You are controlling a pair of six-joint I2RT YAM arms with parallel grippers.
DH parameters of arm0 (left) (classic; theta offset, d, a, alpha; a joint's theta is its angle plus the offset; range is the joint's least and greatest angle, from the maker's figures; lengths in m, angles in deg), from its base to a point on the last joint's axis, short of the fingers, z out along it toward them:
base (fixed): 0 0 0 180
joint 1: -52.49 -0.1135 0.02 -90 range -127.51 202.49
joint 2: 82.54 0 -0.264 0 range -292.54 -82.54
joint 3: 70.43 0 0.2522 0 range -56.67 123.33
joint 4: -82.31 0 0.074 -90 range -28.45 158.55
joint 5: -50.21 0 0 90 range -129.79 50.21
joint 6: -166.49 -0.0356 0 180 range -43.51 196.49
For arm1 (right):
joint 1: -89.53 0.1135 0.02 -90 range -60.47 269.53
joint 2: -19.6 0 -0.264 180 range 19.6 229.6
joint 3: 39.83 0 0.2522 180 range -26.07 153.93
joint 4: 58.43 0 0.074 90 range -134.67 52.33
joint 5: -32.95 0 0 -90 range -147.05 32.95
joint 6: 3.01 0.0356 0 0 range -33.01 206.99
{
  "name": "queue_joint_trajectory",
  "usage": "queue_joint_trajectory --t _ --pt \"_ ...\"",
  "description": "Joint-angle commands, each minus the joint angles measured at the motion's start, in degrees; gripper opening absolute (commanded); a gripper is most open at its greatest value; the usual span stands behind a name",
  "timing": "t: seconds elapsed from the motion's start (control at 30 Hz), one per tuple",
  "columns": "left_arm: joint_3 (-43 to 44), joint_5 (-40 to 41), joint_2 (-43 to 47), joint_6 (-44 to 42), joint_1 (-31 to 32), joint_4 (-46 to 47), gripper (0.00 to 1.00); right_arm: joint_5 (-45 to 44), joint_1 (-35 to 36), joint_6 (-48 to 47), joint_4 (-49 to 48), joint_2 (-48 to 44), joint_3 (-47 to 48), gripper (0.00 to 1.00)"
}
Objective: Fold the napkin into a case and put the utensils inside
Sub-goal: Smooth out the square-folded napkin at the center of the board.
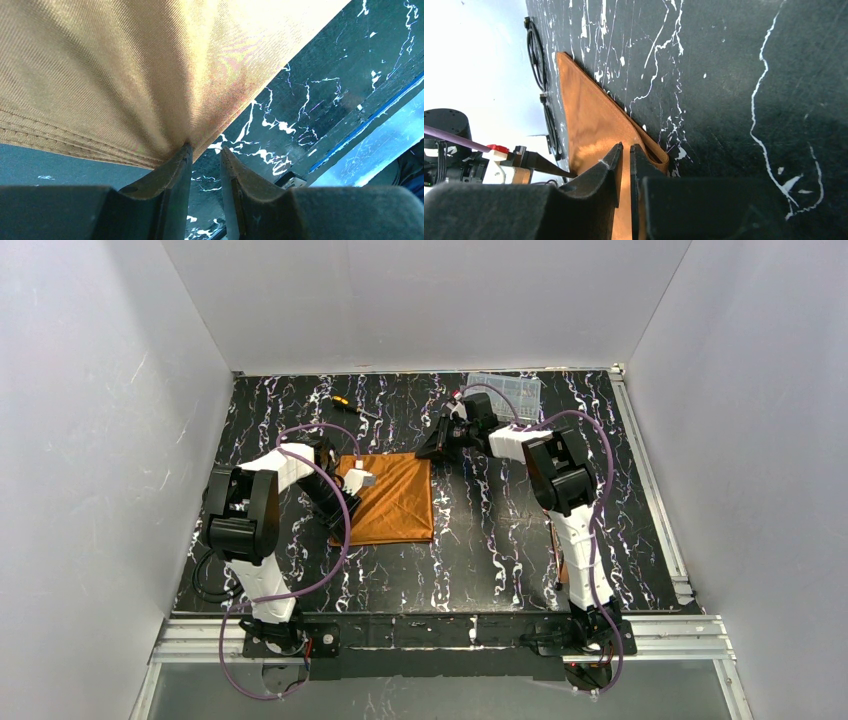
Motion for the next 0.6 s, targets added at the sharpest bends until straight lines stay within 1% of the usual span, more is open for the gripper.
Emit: queue_joint_trajectory --t 0.0,0.03,0.1,0.17,0.23,0.3,0.33,0.47,0.5,0.57 --pt "-0.6 2.9 1.2 -1.0 -0.1 0.2 0.27 1.6 -0.1 1.8 -5.2 0.4 -0.6 0.21" --pt "-0.6 2.9 1.2 -1.1 -0.1 0.2 0.27 2.9 -0.1 2.2 -5.9 0.1 -0.4 0.22" --pt "-0.6 3.1 1.0 -1.1 -0.1 0.2 0.27 5.4 0.2 2.4 -6.3 -0.9 0.8 0.28" --pt "-0.7 3.2 1.2 -1.0 -0.1 0.2 0.27 9.0 0.4 3.9 -8.7 -2.3 1.0 0.34" --pt "-0.6 3.2 1.3 -0.9 -0.1 0.2 0.27 12.3 0.5 6.3 -12.8 -4.9 -1.5 0.39" --pt "-0.4 3.0 1.4 -0.8 -0.1 0.2 0.27 13.0 0.7 7.9 -17.2 -9.9 -7.7 0.40" --pt "-0.3 2.9 1.3 -0.6 -0.1 0.2 0.27 12.2 0.8 8.0 -18.6 -12.5 -11.7 0.39" --pt "0.1 2.9 1.2 -0.2 -0.1 0.2 0.27 10.1 2.3 6.8 -21.8 -21.0 -28.4 0.24" --pt "0.1 2.9 1.3 -0.3 -0.1 0.3 0.27 10.0 2.9 6.7 -22.7 -22.7 -33.1 0.22" --pt "0.0 3.0 1.2 -0.4 -0.1 0.3 0.27 9.3 4.4 6.7 -23.7 -25.5 -38.7 0.18"
